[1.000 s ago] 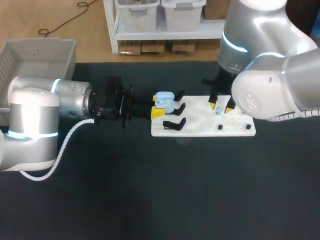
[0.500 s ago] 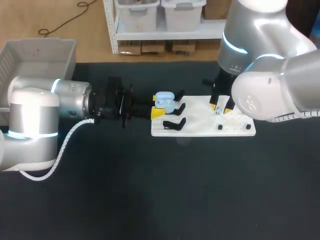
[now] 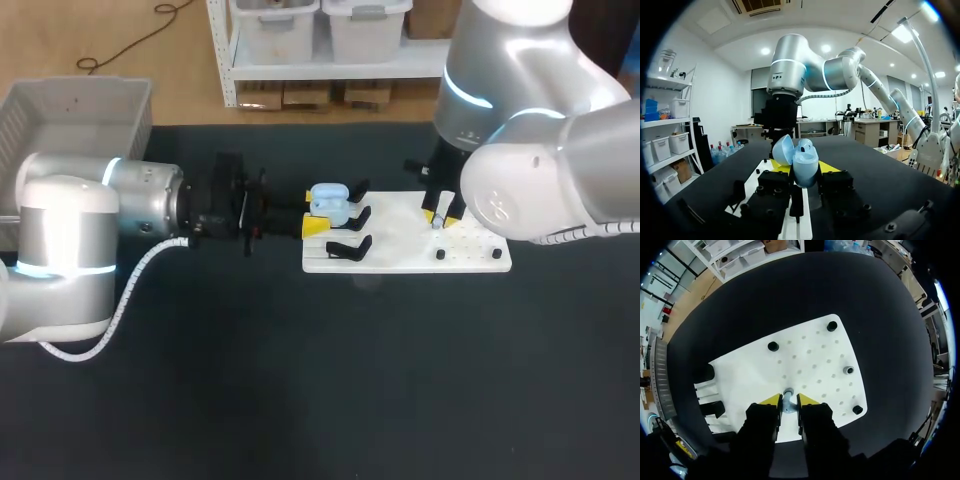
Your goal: Pick up each earbud case from the left stands, insert the matching earbuds, close the lid, and place the case in the box.
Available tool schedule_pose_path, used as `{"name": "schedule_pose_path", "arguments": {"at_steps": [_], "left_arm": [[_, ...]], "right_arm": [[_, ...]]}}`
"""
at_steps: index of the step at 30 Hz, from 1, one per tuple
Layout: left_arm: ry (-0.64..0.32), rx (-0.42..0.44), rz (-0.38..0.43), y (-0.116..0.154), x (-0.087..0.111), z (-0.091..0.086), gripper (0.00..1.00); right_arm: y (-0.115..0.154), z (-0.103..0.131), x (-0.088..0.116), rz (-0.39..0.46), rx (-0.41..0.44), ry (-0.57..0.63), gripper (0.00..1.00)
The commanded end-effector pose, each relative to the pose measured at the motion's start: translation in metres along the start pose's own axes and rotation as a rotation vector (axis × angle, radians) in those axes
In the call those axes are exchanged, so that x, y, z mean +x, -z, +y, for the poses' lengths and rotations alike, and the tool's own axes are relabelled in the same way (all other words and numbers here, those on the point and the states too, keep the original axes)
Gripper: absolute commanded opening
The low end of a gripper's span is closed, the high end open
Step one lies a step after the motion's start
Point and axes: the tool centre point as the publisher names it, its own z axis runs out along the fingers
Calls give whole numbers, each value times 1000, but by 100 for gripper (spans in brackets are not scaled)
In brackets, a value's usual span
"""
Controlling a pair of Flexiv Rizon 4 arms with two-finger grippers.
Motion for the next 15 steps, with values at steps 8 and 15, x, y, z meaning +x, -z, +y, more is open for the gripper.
{"name": "schedule_pose_path", "arguments": {"at_steps": [8, 15], "left_arm": [[-2, -5, -1, 0, 0, -2, 0], [-2, -5, -1, 0, 0, -2, 0]], "right_arm": [[20, -2, 6, -9, 0, 0, 0], [59, -2, 16, -24, -17, 2, 0]]}}
